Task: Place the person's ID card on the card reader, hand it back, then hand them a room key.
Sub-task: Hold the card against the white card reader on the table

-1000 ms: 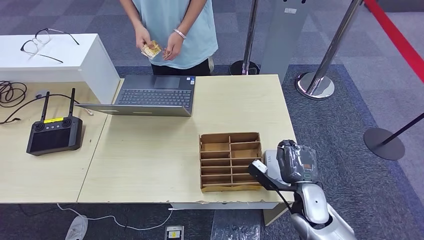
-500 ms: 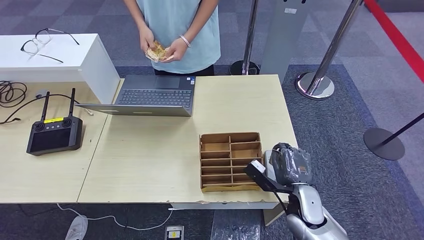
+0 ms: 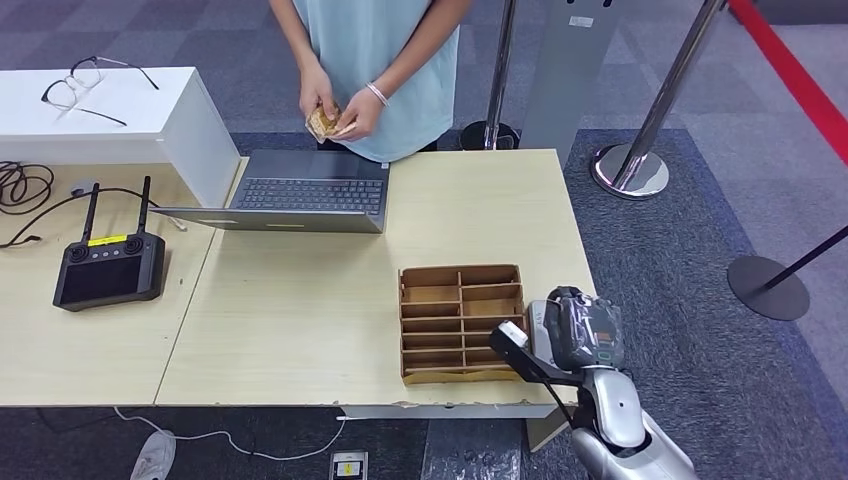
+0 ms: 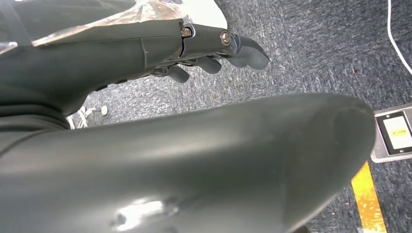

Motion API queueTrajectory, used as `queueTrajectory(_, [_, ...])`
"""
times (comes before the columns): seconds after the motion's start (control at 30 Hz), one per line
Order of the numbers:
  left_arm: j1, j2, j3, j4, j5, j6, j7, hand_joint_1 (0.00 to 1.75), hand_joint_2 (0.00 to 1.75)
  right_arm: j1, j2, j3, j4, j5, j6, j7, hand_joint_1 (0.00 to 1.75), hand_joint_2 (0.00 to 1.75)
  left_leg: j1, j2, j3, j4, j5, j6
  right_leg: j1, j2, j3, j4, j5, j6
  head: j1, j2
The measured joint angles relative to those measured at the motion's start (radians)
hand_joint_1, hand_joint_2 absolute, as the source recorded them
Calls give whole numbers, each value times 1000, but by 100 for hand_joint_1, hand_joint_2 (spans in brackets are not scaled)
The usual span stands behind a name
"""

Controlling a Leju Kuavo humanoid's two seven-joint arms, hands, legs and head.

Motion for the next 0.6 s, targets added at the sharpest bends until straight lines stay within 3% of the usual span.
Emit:
queueTrajectory(0.33, [0, 1, -3, 0, -13, -9, 10, 0, 0, -6, 2, 0, 22, -3, 1, 8, 175, 175, 0, 0, 0, 0, 0, 0, 0, 0, 0, 0, 0, 0, 0, 0])
queueTrajectory(0.6, [-1, 5, -14, 0, -16, -8, 12, 0, 0, -23, 16, 1, 53, -91, -35, -20, 175, 175, 0, 0, 0, 0, 0, 0, 0, 0, 0, 0, 0, 0, 0, 0])
